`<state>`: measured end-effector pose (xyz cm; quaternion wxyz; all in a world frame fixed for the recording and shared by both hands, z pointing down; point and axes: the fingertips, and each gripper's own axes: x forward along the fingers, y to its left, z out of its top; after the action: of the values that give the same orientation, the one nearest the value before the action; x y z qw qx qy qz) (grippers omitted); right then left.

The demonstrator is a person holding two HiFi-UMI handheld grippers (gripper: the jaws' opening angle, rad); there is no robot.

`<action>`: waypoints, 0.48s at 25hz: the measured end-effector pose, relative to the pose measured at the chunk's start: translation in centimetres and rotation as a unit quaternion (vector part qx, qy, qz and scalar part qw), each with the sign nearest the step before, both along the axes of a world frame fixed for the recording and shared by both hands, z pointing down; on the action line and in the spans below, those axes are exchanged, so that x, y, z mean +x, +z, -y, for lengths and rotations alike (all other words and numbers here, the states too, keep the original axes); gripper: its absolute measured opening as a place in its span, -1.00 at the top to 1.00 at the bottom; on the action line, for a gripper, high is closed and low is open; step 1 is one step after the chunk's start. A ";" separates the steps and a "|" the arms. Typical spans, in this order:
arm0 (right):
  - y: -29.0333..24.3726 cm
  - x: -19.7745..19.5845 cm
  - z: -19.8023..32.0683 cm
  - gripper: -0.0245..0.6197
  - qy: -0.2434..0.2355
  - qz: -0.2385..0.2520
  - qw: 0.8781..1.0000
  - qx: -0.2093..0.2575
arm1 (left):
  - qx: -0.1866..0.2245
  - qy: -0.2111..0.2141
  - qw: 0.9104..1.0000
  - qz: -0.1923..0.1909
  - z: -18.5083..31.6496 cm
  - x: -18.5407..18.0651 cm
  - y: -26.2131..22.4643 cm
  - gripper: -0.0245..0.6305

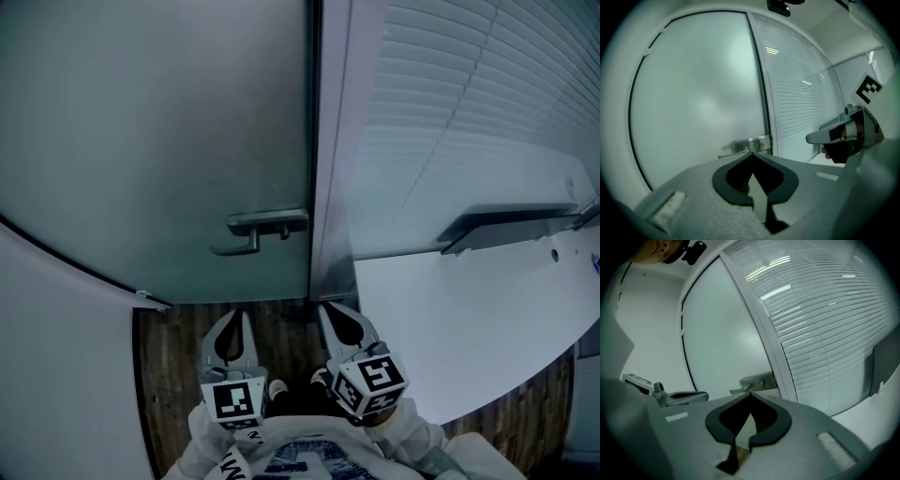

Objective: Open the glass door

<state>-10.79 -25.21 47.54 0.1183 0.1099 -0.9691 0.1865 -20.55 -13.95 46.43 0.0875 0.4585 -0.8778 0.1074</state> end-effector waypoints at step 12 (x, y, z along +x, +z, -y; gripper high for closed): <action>-1.6 -1.1 -1.5 0.91 0.016 0.002 1.000 0.022 | 0.012 0.017 0.999 0.026 -1.0 -2.2 -0.9 0.91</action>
<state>-11.87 -23.73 45.95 0.1112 0.1281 -0.9712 0.1671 -22.72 -12.95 45.53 0.0567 0.4715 -0.8731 0.1102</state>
